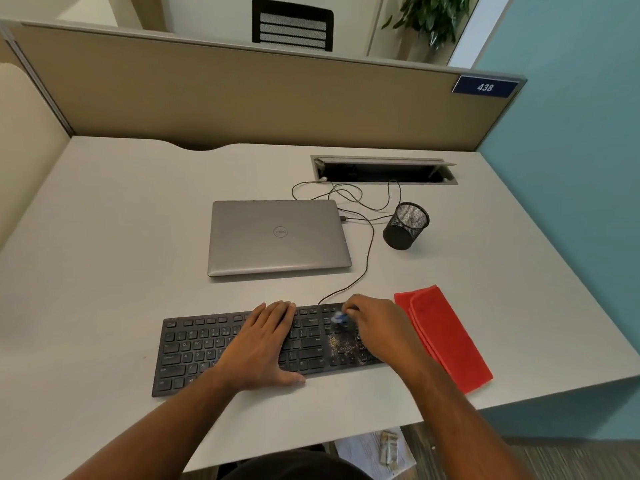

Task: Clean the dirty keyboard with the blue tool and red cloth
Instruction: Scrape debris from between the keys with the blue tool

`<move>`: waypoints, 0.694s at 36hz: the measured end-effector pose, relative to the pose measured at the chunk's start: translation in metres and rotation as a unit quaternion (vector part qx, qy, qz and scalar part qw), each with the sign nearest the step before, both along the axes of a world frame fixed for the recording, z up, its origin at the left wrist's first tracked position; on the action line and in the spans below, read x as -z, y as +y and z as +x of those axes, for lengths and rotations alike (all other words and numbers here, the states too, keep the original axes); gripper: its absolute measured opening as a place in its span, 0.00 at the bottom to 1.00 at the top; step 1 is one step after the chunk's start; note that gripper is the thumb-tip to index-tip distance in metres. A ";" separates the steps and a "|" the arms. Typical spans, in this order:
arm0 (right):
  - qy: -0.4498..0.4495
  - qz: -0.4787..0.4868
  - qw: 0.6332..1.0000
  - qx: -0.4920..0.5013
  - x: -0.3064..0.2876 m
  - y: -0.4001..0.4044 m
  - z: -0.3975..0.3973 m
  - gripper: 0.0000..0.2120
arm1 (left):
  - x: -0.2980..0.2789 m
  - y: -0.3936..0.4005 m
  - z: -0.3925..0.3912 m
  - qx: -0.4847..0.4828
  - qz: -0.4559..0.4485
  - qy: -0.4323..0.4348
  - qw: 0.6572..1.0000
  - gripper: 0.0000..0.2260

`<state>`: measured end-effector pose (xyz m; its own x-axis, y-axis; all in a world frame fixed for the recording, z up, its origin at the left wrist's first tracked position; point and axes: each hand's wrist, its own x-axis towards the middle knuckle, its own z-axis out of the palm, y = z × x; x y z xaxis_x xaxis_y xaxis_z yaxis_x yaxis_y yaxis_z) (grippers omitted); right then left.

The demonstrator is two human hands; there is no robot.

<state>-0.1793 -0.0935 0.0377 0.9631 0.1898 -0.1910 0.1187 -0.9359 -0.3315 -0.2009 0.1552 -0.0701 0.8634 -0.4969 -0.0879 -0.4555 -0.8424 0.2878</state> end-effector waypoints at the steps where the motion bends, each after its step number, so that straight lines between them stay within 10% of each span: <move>1: 0.003 0.019 1.000 -0.007 0.001 0.008 -0.001 0.09 | 0.000 0.000 0.000 0.001 -0.001 0.001 1.000 0.61; 25: 0.022 0.001 1.000 -0.011 0.014 0.025 -0.009 0.09 | 0.000 -0.001 0.001 -0.004 0.008 0.003 1.000 0.61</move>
